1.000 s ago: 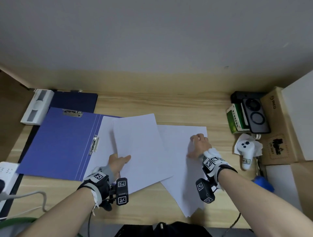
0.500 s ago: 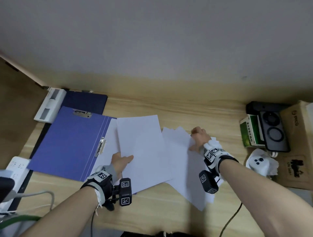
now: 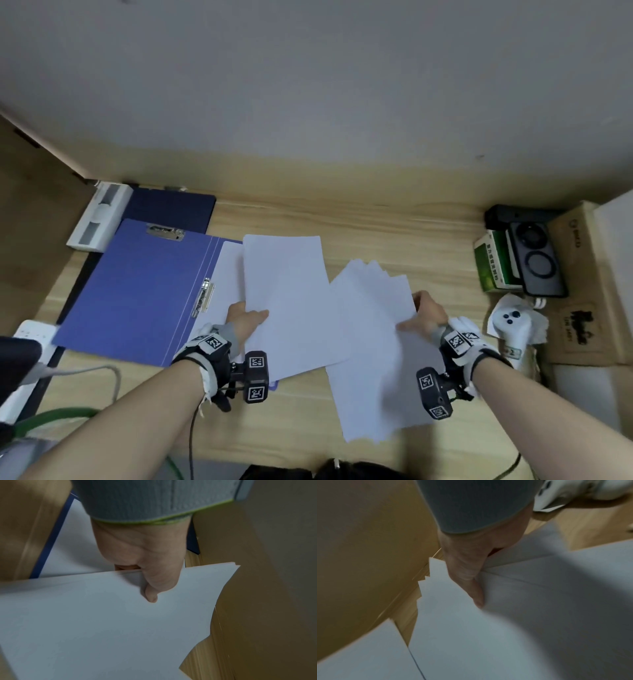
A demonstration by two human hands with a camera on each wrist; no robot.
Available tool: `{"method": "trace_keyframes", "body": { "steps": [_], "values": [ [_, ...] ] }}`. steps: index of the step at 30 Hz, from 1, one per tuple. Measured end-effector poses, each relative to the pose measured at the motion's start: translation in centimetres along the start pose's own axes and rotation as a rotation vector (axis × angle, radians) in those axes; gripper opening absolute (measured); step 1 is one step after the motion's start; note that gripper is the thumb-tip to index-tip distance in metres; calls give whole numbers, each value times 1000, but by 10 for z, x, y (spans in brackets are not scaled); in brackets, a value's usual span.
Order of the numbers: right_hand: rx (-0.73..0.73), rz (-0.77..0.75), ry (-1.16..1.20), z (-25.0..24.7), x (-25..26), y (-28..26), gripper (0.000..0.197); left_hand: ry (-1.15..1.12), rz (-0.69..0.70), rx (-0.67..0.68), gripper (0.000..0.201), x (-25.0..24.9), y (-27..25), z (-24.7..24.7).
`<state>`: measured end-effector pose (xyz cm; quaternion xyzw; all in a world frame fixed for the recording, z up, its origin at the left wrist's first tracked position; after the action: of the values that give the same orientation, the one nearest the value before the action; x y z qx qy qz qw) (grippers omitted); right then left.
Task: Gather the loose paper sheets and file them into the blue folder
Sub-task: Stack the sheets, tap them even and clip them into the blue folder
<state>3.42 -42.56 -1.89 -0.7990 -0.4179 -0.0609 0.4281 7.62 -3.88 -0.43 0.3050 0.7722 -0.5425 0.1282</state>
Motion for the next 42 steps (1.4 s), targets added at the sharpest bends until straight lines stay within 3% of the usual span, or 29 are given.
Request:
{"method": "trace_keyframes", "body": {
  "steps": [4,7,9,11,13,14,17,20,22,26,29,33,37,38,40,42],
  "values": [
    [37,138,71,8,-28,-29,24,45,38,25,15,-2,-9,0],
    [48,127,228,12,-51,-41,29,89,54,34,17,-2,-11,4],
    [-53,85,298,12,-61,-47,32,123,68,43,22,1,-10,6],
    [-175,31,347,4,-60,-56,21,173,115,32,27,3,-6,8],
    [-277,0,399,-15,-56,-68,36,323,228,-26,10,-7,-11,9],
    [-308,2,438,-25,-54,-71,41,393,289,-69,14,-15,-14,8],
    [-320,27,511,-54,-51,-78,34,532,429,-185,23,-40,-19,7],
    [-267,16,607,-71,-47,-78,25,560,491,-147,25,-65,-22,12],
    [-274,-4,721,-74,-36,-82,28,484,483,-19,22,-76,-28,20],
    [-313,-20,867,-57,3,-94,14,234,394,316,11,-74,-51,42],
    [-216,-17,894,-35,19,-92,18,142,310,496,9,-70,-65,57],
    [-127,21,946,-11,30,-87,20,89,267,514,19,-72,-68,64],
    [-217,3,952,-23,48,-84,17,-277,198,700,62,-93,-71,67],
    [-244,-19,966,-31,56,-83,17,-294,227,689,69,-103,-72,67],
    [-293,-100,1001,-53,75,-82,18,-249,372,532,78,-129,-80,59],
    [-317,-199,1070,-73,91,-83,22,-242,531,364,67,-154,-86,50]
  ]
}}
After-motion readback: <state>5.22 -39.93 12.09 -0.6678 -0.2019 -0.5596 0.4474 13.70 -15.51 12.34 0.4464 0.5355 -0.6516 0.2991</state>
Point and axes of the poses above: each hand's wrist, its own y-axis towards the middle knuckle, its own z-axis out of the palm, x = y × z, the point moved 2 cm from there along y, towards the middle knuckle, and after that the axes turned 5 degrees about y, right-handed, at the moved point
